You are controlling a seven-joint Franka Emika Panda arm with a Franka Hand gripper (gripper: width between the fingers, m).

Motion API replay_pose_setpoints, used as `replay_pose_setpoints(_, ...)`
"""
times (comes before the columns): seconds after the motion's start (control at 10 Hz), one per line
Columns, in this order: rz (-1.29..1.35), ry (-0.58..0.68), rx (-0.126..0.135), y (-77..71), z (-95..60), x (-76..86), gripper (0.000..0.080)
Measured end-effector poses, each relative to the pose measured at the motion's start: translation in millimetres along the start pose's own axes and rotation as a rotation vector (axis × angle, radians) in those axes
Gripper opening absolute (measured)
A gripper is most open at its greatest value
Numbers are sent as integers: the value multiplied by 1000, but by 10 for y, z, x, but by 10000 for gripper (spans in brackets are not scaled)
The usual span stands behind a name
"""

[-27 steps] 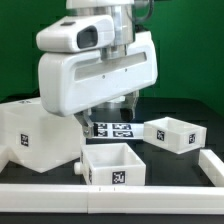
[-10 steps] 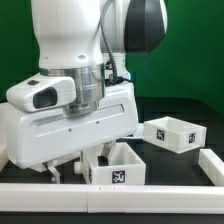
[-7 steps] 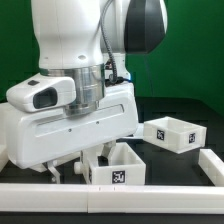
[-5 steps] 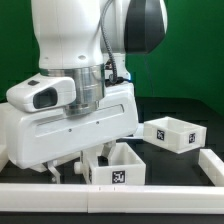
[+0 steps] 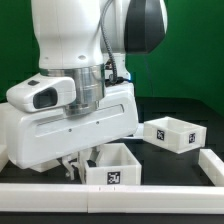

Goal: Assemble drawer

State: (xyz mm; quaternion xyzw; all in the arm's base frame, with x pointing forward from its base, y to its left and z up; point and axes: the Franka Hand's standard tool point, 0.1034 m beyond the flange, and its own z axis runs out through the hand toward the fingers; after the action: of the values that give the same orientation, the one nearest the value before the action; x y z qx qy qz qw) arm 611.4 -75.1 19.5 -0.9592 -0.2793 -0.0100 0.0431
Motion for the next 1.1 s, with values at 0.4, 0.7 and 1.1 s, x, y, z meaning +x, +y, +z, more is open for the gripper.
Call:
replay_pose_setpoints(0.4, 0, 0, 0, -2, 1, 0, 35)
replay_pose_setpoints(0.7, 35, 14, -16, 65, -23, -17, 35)
replay_pose_setpoints(1.1, 69, 22, -43, 327, -93, -72, 36)
